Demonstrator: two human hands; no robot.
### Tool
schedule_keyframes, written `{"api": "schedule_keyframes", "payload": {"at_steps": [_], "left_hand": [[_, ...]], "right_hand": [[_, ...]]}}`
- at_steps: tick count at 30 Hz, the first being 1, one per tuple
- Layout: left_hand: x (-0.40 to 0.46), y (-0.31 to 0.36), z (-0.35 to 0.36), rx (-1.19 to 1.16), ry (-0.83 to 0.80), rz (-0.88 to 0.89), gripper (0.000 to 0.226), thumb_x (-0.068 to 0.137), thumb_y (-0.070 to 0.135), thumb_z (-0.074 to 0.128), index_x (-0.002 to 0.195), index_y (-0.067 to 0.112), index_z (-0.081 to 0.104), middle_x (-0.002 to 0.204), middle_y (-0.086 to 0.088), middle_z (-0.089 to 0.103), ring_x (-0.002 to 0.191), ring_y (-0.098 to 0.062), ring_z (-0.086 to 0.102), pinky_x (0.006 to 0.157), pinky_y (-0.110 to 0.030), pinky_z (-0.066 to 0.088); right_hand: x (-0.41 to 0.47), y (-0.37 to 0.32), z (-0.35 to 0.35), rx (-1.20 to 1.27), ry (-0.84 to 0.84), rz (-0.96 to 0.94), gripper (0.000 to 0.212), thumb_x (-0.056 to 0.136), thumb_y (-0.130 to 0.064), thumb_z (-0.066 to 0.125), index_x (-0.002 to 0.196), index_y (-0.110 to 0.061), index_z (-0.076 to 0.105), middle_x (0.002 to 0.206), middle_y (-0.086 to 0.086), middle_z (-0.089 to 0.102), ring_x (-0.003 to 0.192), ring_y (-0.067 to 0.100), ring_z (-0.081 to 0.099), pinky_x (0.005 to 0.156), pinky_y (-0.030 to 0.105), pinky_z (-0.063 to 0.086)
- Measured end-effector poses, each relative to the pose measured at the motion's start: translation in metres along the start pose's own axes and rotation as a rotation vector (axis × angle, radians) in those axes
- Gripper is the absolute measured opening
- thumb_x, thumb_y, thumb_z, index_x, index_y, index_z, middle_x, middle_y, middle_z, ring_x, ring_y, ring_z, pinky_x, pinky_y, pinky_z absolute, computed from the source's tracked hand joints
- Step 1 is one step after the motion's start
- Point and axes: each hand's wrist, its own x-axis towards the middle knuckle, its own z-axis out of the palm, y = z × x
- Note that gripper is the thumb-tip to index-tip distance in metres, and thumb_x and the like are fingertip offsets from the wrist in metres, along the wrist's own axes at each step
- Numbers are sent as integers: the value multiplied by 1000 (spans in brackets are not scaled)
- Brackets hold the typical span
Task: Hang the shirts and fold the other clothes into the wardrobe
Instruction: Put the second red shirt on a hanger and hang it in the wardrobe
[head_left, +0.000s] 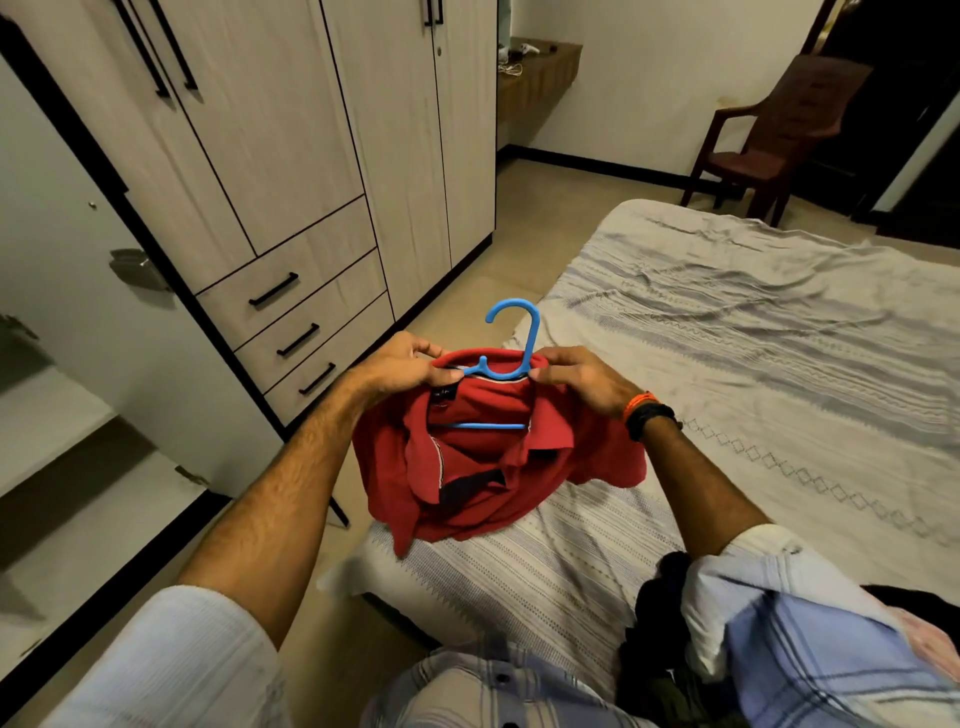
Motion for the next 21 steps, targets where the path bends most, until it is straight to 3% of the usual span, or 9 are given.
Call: {"api": "schedule_keyframes", "payload": {"at_steps": [2, 4, 7, 10, 14, 16, 18, 20, 21], "left_hand": [[3, 0, 2, 10, 40, 2, 18, 81, 23, 80, 91, 13, 68, 81, -6, 73, 67, -15, 68, 64, -25, 57], [10, -4, 3, 121, 119, 19, 28, 77, 37, 81, 88, 16, 68, 82, -3, 72, 69, -14, 66, 68, -27, 54], [13, -8, 4, 378, 281, 109, 36, 65, 49, 80, 86, 21, 70, 81, 4, 70, 77, -14, 66, 72, -28, 55], [5, -5, 7, 529, 423, 183, 23, 65, 37, 77, 78, 22, 68, 72, 6, 67, 71, -16, 62, 66, -25, 52], [4, 18, 3, 682, 404, 137, 7, 69, 22, 74, 75, 19, 74, 74, -4, 72, 74, -22, 68, 71, -29, 58], [7, 29, 1, 596, 464, 110, 10, 68, 13, 69, 74, 16, 77, 69, -5, 73, 70, -21, 71, 71, -31, 60], [10, 38, 4, 336, 580, 131, 13, 66, 11, 68, 74, 15, 77, 63, -2, 71, 62, -15, 71, 68, -30, 61], [18, 38, 8, 89, 608, 148, 16, 68, 12, 76, 85, 14, 77, 73, -2, 73, 65, -11, 70, 71, -28, 61], [23, 34, 8, -4, 534, 136, 29, 69, 16, 82, 97, 11, 75, 86, -3, 74, 76, -12, 70, 77, -28, 59]], "right_hand": [[5, 5, 9, -85, 83, -39, 36, 79, -55, 70, 62, -23, 65, 61, -10, 56, 59, 8, 50, 62, 29, 42], [8, 8, 16, -95, 228, -97, 59, 70, -69, 66, 68, -11, 66, 59, 0, 56, 58, 12, 49, 59, 36, 43], [13, 11, 14, -31, 335, -94, 46, 71, -66, 66, 73, -20, 73, 69, 10, 70, 63, 13, 59, 66, 44, 53], [12, 7, 9, -21, 349, -95, 47, 73, -62, 69, 77, -15, 74, 74, 12, 73, 65, 15, 62, 68, 46, 55], [15, 7, 4, -77, 336, -109, 33, 79, -52, 73, 74, -20, 74, 69, 6, 71, 62, 22, 64, 67, 43, 56], [13, 8, 7, -118, 303, -113, 45, 74, -61, 71, 76, -16, 74, 69, 8, 71, 61, 24, 63, 64, 41, 55], [13, 6, 7, -104, 279, -139, 39, 77, -56, 73, 74, -17, 74, 63, 2, 67, 56, 13, 56, 58, 37, 49], [12, 1, 7, -74, 272, -146, 30, 82, -46, 75, 68, -20, 71, 56, -8, 59, 53, 7, 51, 56, 30, 43], [14, 1, 5, -52, 275, -147, 32, 82, -44, 76, 65, -18, 69, 54, -8, 56, 52, 8, 49, 55, 29, 41]]}}
